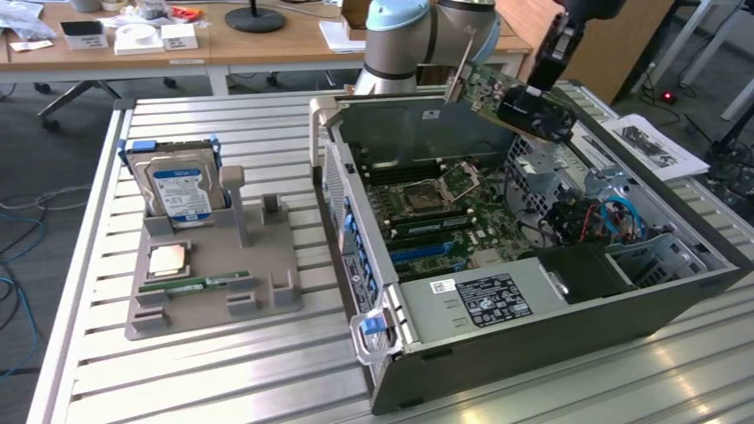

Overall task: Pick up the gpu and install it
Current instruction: 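Insert the gpu into the slot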

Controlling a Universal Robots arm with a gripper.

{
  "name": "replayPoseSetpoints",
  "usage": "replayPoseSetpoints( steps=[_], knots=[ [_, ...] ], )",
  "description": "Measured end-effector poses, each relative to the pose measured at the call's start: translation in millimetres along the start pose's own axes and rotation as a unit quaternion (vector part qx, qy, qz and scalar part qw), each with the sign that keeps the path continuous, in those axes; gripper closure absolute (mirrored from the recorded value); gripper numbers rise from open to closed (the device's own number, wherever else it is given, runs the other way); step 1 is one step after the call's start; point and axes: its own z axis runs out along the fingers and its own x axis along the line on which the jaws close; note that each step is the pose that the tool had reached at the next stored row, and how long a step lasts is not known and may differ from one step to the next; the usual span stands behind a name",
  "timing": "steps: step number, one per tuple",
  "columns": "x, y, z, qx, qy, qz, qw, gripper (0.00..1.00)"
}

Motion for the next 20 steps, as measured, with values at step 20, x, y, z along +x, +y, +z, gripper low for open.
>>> replayPoseSetpoints(
  steps=[20],
  knots=[
    [0.0,-0.1,1.2,-0.0039,0.0162,-0.18,0.9835,0.73]
  ],
)
